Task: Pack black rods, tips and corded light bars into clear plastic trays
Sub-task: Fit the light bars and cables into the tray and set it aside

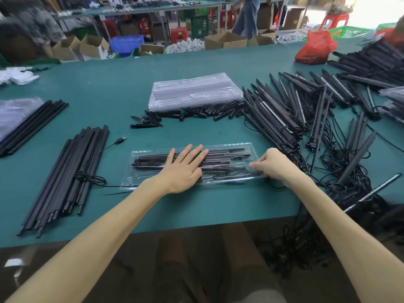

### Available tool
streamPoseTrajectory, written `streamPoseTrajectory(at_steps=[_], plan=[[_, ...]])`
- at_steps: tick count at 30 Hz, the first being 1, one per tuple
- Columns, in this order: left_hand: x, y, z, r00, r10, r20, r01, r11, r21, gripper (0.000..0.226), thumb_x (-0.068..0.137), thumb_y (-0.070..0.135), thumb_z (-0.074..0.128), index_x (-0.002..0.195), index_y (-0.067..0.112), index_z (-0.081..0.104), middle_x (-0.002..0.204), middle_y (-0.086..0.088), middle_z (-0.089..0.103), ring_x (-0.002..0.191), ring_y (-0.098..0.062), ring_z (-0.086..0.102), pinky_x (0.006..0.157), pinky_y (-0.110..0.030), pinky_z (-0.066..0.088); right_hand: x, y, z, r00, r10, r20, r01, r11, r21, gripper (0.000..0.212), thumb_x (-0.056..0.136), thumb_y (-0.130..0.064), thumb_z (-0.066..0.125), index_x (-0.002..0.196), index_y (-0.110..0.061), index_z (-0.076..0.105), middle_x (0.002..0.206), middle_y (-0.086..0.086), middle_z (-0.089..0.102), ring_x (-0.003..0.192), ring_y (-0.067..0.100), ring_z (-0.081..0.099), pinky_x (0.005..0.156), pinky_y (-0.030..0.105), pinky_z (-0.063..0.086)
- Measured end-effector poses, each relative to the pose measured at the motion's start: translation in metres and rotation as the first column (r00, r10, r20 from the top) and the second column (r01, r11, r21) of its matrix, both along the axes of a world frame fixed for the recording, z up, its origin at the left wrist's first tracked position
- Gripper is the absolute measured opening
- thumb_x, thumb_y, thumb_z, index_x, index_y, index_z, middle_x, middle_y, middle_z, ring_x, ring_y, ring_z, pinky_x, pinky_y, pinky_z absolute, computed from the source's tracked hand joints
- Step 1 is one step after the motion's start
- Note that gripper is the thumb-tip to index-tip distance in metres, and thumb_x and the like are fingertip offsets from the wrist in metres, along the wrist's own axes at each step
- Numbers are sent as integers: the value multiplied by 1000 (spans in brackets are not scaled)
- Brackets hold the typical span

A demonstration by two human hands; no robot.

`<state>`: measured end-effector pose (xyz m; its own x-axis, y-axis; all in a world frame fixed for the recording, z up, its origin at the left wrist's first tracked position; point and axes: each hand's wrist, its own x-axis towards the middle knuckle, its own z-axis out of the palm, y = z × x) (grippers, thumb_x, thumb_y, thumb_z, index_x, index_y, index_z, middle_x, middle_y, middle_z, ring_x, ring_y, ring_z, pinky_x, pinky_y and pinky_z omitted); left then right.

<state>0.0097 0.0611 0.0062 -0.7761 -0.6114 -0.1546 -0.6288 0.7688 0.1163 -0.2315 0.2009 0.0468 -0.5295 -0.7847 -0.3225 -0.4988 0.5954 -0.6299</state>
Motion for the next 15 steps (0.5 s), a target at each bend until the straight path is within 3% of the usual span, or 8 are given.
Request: streamPoseTrajectory(at_steps=[4,9,15], plan=[[4,2,-3,997,-3,-72,2,1000,-8,58,106,37,18,158,43,-6,165,22,-11,152,-5,-15,123,-49,-13,-9,3,-2,988,-16,156,22,999,-32,40,90,-24,74,100,14,69,64,8,56,50,14,48,47,23,41],[7,-2,-3,991,-9,-135,8,1000,-6,58,105,40,21,157,47,-3,165,25,-7,152,-2,-12,123,-48,-12,-10,7,-6,944,31,328,3,995,-102,28,93,-22,70,96,6,70,84,18,71,59,13,70,52,21,52],[11,-5,-4,990,-12,-140,11,1000,-8,57,103,43,21,156,51,0,164,29,-2,152,0,-7,124,-47,-7,-8,18,-5,861,43,506,23,992,-125,27,91,-19,75,97,6,69,79,15,67,63,21,69,50,23,49]])
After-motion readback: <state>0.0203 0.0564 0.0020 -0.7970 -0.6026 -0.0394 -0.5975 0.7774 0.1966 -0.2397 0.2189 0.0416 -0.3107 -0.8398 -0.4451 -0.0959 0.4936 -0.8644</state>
